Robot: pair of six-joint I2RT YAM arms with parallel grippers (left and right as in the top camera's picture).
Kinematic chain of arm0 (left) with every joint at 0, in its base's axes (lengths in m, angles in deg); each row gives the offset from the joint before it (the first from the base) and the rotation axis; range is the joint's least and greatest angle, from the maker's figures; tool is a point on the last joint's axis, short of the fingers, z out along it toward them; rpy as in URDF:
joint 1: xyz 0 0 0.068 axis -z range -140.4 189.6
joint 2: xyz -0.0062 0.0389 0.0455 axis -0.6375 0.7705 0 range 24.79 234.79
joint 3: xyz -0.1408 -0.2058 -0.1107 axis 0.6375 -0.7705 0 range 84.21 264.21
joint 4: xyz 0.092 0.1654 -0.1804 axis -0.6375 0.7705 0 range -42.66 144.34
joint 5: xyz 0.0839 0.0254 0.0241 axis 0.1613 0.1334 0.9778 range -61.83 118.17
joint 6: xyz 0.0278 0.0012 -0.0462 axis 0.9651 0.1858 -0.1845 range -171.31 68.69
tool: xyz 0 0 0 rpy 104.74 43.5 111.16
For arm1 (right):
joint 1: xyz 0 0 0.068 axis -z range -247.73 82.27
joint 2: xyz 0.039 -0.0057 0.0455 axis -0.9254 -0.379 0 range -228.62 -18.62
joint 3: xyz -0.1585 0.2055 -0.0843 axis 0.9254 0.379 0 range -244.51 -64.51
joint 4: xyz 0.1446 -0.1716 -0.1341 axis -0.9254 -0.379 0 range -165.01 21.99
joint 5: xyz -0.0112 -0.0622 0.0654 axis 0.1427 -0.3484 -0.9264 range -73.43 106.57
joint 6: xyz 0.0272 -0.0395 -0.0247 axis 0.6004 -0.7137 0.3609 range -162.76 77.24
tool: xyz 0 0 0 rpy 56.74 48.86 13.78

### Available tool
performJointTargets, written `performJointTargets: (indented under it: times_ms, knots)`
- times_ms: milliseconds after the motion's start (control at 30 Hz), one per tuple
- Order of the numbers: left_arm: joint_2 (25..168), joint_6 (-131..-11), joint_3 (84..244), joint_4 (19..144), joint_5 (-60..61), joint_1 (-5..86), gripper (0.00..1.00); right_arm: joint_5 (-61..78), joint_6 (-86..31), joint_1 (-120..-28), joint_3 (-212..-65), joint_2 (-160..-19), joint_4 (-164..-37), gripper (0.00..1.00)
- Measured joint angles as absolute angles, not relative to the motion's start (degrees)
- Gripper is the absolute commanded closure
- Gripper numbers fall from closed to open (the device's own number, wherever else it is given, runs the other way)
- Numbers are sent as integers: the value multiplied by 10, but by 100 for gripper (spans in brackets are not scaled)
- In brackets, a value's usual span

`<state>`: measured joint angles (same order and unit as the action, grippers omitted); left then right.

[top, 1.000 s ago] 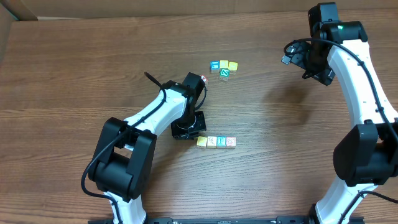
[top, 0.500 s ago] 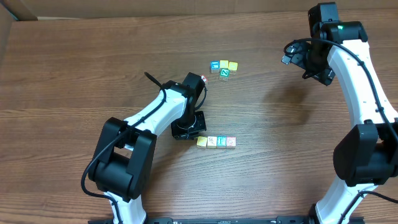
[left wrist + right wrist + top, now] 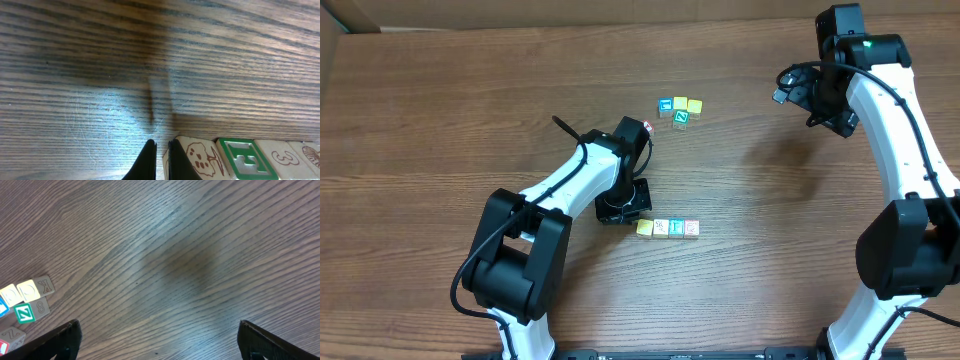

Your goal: Flip 4 blocks

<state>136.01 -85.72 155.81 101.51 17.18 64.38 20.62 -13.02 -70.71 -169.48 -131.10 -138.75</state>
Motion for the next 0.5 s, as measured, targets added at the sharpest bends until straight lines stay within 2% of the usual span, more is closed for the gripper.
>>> performJointTargets:
  times_ms: [500]
  knots:
    - [1360,-857,1558,1020,172,644,96,206,-130,-707,-1695,-1311,-1387,0]
